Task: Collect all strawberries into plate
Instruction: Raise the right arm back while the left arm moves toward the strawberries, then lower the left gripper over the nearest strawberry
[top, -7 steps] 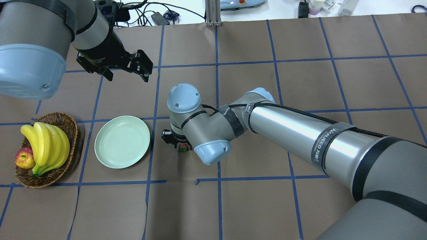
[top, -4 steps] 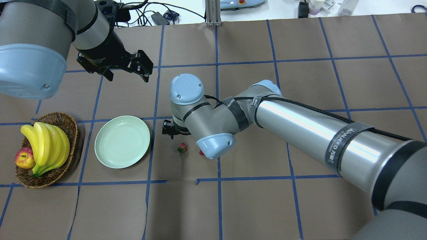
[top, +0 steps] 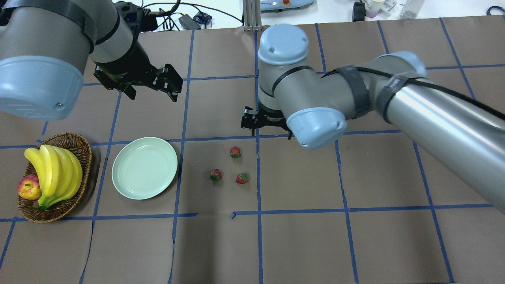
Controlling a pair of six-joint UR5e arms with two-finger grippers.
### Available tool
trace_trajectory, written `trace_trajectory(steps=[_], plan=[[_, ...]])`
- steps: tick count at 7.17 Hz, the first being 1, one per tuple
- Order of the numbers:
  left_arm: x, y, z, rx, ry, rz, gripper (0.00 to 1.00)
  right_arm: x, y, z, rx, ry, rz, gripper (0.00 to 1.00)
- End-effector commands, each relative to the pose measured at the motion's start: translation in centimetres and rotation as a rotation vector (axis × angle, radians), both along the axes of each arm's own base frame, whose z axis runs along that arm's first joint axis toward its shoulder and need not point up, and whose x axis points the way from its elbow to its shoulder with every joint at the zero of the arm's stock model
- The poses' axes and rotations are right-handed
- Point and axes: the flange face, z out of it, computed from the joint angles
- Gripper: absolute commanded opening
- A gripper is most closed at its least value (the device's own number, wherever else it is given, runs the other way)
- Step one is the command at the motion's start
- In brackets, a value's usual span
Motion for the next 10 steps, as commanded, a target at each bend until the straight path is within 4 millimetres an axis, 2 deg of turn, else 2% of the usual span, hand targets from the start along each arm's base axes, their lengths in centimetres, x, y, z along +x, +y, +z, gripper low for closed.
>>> trace_trajectory(steps=[1, 2, 3, 4, 6, 7, 8, 10], plan=[[-1.6, 0.7, -2.2, 0.045, -0.006, -0.012, 1.0, -7.6, -1.3, 8.0, 0.008, 0.031, -0.013, 1.0], [-2.1, 1.1, -2.8, 0.056, -0.01, -0.021, 1.0, -10.5, -2.3, 11.7, 0.048, 0.035, -0.015, 1.0], [-2.5, 1.6, -4.4, 0.088, -0.012, -0.017, 1.0, -12.9, -2.6, 14.3, 0.031, 0.036, -0.057, 1.0], [-3.0, 2.2, -6.4, 0.118, -0.013, 0.001, 1.0, -14.0, -2.5, 15.8, 0.002, 0.038, -0.077, 1.0], [-3.2, 2.7, -10.1, 0.148, -0.026, 0.006, 0.96, -13.8, -1.4, 16.7, -0.014, 0.023, -0.079, 1.0], [-3.3, 2.7, -13.0, 0.116, -0.019, 0.026, 0.96, -14.0, -1.4, 16.5, -0.011, 0.025, -0.078, 1.0], [-3.8, 3.6, -16.2, 0.099, -0.015, 0.061, 0.96, -14.0, -1.4, 16.4, -0.01, 0.027, -0.072, 1.0], [-4.4, 3.6, -18.9, 0.093, -0.014, 0.052, 0.93, -13.9, -1.3, 16.4, -0.011, 0.026, -0.033, 1.0]])
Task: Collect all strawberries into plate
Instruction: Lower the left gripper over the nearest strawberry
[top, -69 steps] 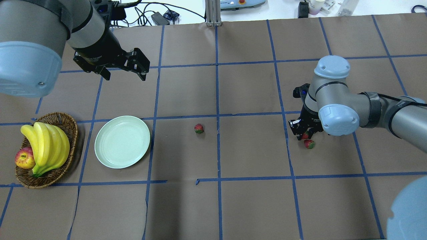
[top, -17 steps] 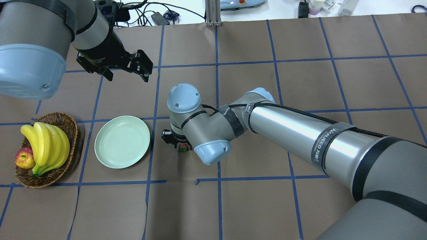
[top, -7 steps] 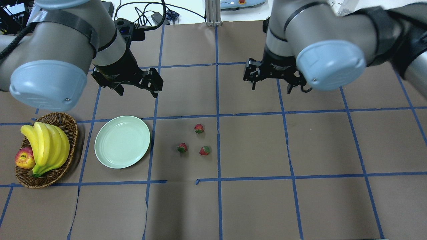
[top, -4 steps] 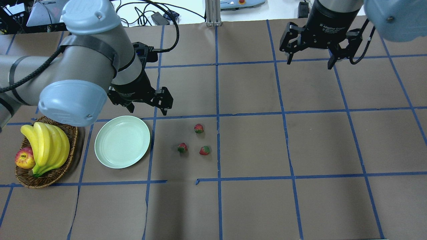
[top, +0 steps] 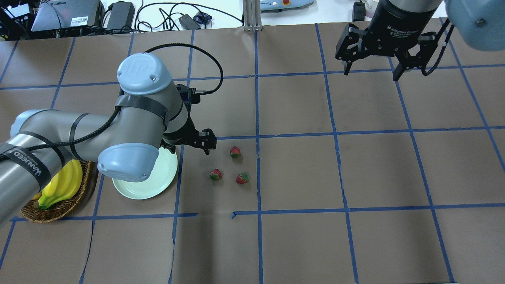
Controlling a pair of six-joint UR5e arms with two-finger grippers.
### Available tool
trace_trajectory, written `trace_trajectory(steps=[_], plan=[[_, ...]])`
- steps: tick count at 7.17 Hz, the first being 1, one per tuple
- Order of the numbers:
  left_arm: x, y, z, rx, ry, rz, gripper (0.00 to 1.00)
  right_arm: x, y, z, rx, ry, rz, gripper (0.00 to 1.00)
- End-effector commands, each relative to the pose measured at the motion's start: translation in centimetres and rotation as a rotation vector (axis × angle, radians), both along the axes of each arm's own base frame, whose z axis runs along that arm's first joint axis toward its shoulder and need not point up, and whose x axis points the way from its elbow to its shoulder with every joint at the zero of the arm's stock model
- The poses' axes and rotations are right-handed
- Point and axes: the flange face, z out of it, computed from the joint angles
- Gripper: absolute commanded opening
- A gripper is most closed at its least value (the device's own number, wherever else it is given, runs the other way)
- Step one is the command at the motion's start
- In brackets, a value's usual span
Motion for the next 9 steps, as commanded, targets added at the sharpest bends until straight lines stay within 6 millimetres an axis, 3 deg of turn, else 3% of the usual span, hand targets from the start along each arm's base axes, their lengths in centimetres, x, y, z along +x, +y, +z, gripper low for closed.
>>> trace_trajectory(steps=[1, 5, 9], plan=[[-0.3, -0.3, -3.2, 0.025, -0.004, 0.002, 0.89, 0.1, 0.0, -0.1, 0.0, -0.003, 0.014, 1.0], [-3.6, -1.1, -9.4, 0.043, -0.012, -0.01, 0.89, 0.0, -0.4, -0.1, -0.007, -0.005, 0.003, 1.0], [-5.0, 0.6, -12.5, 0.098, -0.036, 0.017, 0.71, 0.2, -0.3, 0.0, -0.005, -0.017, 0.006, 1.0]])
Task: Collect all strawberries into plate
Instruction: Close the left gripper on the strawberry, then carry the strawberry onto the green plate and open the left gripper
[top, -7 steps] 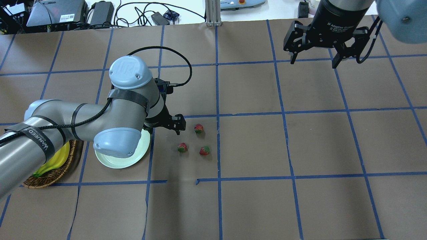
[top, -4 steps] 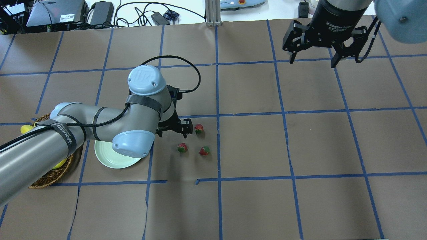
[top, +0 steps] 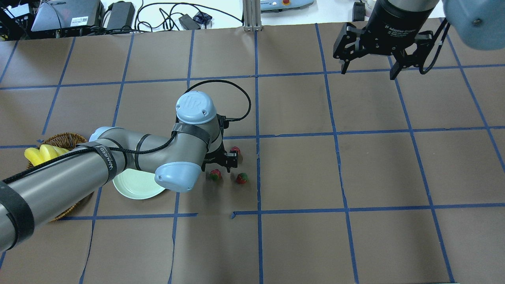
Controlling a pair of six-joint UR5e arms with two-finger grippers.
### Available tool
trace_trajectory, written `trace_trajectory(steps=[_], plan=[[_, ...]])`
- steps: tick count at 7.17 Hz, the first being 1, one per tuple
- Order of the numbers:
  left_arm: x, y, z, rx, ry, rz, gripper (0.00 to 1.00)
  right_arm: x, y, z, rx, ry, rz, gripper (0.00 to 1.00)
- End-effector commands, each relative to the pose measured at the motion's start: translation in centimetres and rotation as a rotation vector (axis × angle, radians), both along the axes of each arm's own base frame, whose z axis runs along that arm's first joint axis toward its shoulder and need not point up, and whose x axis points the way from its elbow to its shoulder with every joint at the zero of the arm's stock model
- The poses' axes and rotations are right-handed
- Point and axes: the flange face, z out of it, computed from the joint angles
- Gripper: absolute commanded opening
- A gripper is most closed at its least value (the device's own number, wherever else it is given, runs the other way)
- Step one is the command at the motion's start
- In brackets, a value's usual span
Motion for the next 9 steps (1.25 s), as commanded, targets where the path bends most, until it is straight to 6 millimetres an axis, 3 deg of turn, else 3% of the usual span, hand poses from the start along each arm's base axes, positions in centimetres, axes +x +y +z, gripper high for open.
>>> trace_trajectory(steps=[1, 4, 6, 9], plan=[[0.0, 1.3, -1.1, 0.028, -0.009, 0.013, 0.59, -0.1, 0.0, 0.0, 0.0, -0.001, 0.002, 1.0], [0.0, 0.9, 0.2, 0.002, -0.001, 0.001, 0.12, -0.1, 0.0, 0.0, 0.002, 0.0, 0.002, 1.0], [0.4, -0.4, 2.5, -0.05, -0.014, -0.01, 0.12, -0.1, -0.1, -0.1, 0.003, -0.001, 0.002, 1.0], [8.6, -2.1, 4.4, -0.008, -0.076, -0.022, 0.12, 0.0, 0.0, 0.0, 0.002, -0.001, 0.0, 1.0]])
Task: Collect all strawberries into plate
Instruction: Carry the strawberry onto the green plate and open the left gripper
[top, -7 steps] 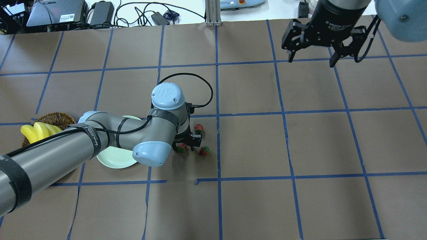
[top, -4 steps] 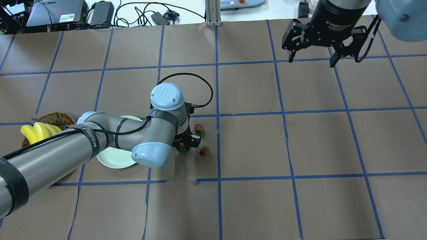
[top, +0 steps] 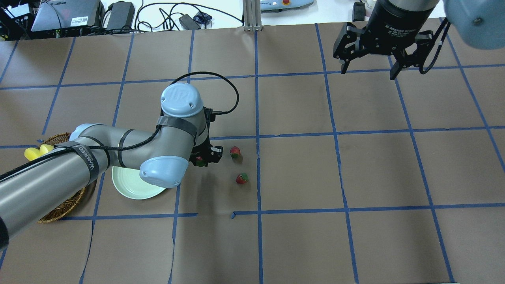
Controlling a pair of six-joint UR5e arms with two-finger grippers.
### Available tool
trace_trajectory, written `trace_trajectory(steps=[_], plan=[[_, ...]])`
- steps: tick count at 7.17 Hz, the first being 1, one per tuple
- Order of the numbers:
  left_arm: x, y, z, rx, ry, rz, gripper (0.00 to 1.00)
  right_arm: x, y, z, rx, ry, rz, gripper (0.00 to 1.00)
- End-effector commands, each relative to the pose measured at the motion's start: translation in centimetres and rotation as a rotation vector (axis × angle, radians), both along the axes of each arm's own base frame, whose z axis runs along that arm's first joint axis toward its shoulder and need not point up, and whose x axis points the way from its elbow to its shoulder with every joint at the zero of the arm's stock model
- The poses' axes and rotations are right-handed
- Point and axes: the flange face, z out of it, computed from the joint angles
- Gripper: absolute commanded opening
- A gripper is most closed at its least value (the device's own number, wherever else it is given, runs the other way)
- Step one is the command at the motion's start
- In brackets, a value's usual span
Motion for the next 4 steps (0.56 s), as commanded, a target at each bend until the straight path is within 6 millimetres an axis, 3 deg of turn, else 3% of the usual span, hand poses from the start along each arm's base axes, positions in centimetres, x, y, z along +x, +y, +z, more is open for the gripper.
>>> trace_trajectory(steps=[1, 2, 3, 4], plan=[[7.7, -1.3, 0.7, 0.05, -0.044, -0.043, 0.12, 0.1, -0.1, -0.1, -0.001, -0.002, 0.0, 1.0], [11.1, -1.0, -0.2, 0.085, -0.034, -0.057, 0.12, 0.1, -0.1, -0.1, -0.001, -0.002, -0.002, 1.0], [12.3, -0.9, -0.9, 0.1, -0.026, -0.049, 0.13, 0.1, -0.1, -0.1, -0.001, -0.002, -0.002, 1.0], [12.2, -0.7, -1.8, 0.117, -0.022, -0.041, 0.36, 0.1, 0.0, -0.2, 0.001, -0.002, -0.002, 1.0]])
